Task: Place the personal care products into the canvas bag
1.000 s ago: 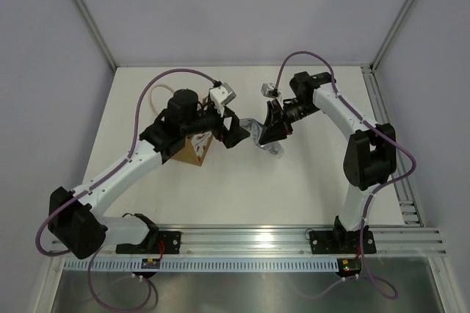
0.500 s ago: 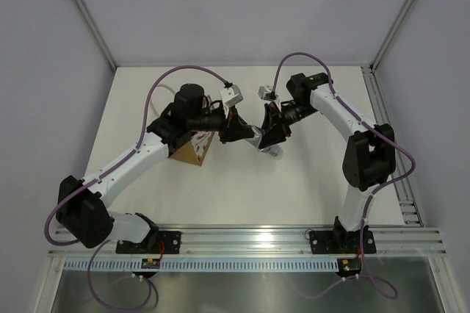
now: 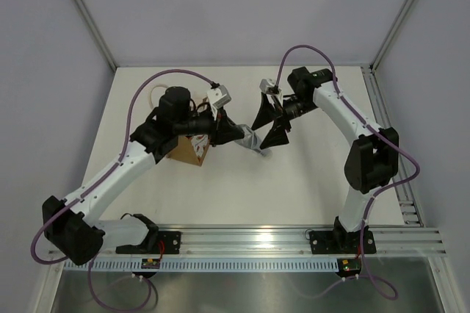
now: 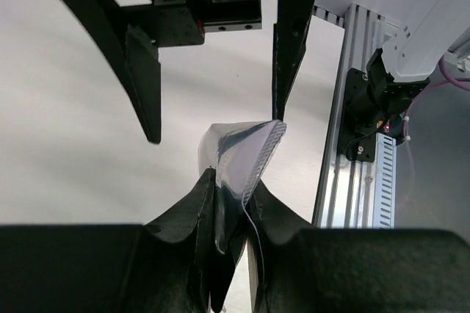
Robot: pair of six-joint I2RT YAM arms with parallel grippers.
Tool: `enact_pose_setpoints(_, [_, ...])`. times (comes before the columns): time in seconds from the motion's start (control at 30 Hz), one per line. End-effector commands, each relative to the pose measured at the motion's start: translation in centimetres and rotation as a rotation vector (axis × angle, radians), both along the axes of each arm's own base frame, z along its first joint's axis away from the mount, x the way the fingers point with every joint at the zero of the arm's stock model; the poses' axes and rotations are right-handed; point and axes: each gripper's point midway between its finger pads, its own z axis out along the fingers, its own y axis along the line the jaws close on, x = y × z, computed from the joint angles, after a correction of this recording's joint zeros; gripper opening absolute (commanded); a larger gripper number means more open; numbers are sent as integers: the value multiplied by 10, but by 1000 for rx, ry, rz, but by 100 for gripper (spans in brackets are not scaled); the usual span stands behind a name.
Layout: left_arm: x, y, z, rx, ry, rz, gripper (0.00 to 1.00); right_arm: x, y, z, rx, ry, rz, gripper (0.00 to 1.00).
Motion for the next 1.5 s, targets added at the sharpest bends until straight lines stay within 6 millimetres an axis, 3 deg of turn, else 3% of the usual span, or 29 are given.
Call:
enact_pose_setpoints(0.0, [10, 23, 58, -66, -127, 113, 0, -36, -16, 36, -74, 121, -9, 100])
enact_pose_setpoints(0.13, [14, 70, 69, 2, -119, 287, 0, -2, -25, 48, -81, -16, -128, 100])
enact_pose_setpoints(0.23, [18, 102, 76, 22, -125, 414, 0, 10, -35, 55, -102, -69, -216, 100])
enact_pose_setpoints(0.37, [16, 147, 104, 4, -185, 600, 0, 10, -38, 53, -112, -78, -260, 100])
enact_pose_setpoints(0.53, [12, 183, 134, 3, -249, 781, 0, 10, -41, 41, -120, -52, -281, 100])
enact_pose_setpoints(0.73, [55, 230, 116, 113, -219, 1030, 0, 11, -42, 30, -139, -20, -288, 100])
enact_pose_setpoints(0.93, [94, 243, 104, 102, -202, 1059, 0, 8, -46, 29, -143, -23, -303, 99])
enact_pose_setpoints(1.07, [117, 241, 79, 113, -137, 1003, 0, 6, -48, 25, -149, -9, -312, 99])
enact_pose_setpoints(1.23, [128, 235, 38, 148, -55, 958, 0, 5, -51, 23, -149, -9, -324, 99])
enact_pose_setpoints(1.47, [139, 216, 1, 103, 31, 877, 0, 4, -51, 18, -153, 15, -326, 99])
